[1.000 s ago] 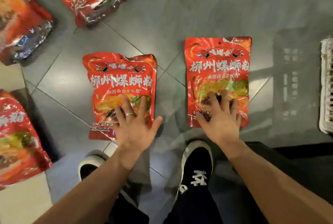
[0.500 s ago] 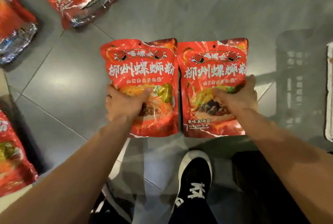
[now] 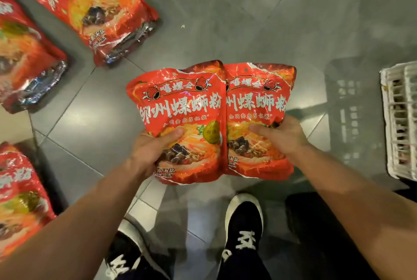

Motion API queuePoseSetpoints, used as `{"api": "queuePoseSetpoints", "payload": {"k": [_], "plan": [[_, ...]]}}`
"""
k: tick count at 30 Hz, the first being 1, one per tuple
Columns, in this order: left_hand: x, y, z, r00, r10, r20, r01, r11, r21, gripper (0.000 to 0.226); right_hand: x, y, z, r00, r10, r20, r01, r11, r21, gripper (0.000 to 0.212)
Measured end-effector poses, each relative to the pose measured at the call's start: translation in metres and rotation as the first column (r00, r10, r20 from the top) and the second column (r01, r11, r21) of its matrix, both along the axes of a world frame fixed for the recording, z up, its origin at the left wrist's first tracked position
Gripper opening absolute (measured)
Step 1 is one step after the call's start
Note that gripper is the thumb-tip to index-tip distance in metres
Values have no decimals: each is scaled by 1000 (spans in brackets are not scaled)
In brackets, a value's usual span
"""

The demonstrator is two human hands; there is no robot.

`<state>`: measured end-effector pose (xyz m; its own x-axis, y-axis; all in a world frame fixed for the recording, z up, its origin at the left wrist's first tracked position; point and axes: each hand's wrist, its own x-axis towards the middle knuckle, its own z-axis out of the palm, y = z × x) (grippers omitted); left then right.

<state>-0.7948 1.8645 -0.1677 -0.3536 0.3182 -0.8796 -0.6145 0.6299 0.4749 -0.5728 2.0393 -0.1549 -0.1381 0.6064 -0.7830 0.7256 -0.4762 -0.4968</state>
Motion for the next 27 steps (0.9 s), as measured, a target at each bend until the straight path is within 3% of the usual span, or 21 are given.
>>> {"api": "queuePoseSetpoints", "payload": {"k": [4, 8, 10, 13, 17, 24, 27], "plan": [[-33, 2, 67, 1000, -29, -1, 29, 999, 42, 57, -21, 4, 65, 1000, 5, -15, -4, 997, 75, 51], [-83, 11, 166, 991, -82, -105, 93, 989, 111, 104, -61, 23, 157, 993, -27, -115, 36, 996, 80, 41], [-111, 19, 229, 982, -79, -174, 105, 984, 143, 101, -85, 37, 214, 985, -31, -170, 51, 992, 119, 32], [-151, 37, 337, 961, -78, -266, 134, 970, 201, 75, -121, 62, 318, 963, -28, -267, 80, 979, 186, 26], [-192, 62, 498, 923, -29, -384, 160, 937, 311, 99, -157, 95, 475, 924, -32, -380, 153, 944, 291, 34], [-201, 68, 783, 803, 134, -581, 215, 844, 491, 99, -153, 112, 771, 851, 103, -516, 162, 882, 443, 33], [-188, 51, 878, 786, 172, -593, 230, 810, 540, 103, -122, 101, 875, 841, 136, -524, 172, 850, 498, 43]]}}
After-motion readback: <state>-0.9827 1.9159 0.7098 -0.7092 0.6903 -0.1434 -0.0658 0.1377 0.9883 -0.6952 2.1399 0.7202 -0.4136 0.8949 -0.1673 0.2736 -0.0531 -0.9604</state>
